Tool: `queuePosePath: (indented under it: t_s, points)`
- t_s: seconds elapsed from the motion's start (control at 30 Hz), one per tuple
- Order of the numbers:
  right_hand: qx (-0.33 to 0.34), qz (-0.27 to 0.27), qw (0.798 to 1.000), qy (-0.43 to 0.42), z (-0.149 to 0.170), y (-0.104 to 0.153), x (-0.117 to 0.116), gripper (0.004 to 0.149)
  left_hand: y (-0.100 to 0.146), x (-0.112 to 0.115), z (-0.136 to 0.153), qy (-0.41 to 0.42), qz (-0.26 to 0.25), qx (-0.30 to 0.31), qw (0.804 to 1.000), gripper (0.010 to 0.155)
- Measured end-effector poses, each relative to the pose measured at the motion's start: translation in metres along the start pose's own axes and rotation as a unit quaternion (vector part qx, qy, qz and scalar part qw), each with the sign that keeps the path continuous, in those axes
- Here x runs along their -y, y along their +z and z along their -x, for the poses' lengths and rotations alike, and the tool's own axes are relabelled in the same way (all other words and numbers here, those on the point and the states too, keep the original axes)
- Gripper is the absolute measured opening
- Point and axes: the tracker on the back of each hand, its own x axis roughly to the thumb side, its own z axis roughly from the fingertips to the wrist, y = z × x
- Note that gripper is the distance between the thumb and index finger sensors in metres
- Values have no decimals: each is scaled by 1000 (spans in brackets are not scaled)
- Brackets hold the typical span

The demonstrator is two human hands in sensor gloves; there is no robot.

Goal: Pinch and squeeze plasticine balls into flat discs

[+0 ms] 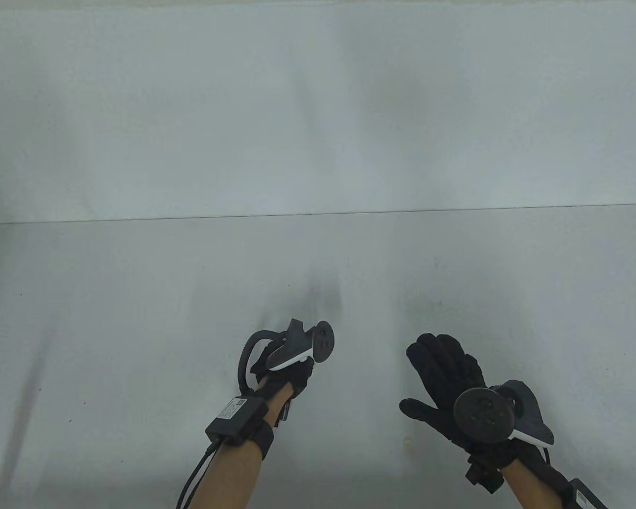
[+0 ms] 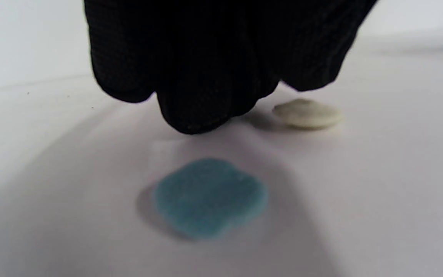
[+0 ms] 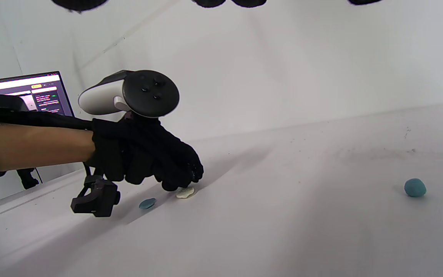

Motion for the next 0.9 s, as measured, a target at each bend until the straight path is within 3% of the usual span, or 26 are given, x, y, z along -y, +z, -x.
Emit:
queuePosePath:
  t_s: [0.1, 0.2, 0.43, 0.67, 0.8, 0.9]
  points:
    - [-1, -3, 1000, 0, 0, 0, 0, 83, 11, -9, 7, 35, -8, 4, 999, 55]
    - [-1, -3, 1000, 1, 0, 0, -1, 83, 32, -24, 13, 59, -52, 16, 997, 63]
    - [-5, -5, 1000, 1, 1, -1, -1, 84, 97, -48, 15, 100, -142, 94, 980, 75]
    - [-14, -9, 1000, 2, 3, -1, -1, 83, 143, -44, 15, 122, -160, 149, 968, 82]
    - [-14, -13, 1000, 4, 3, -2, -1, 83, 158, -37, 13, 136, -153, 169, 964, 85]
    - [-14, -15, 1000, 11, 2, -2, -3, 83, 163, -32, 12, 130, -179, 167, 961, 86]
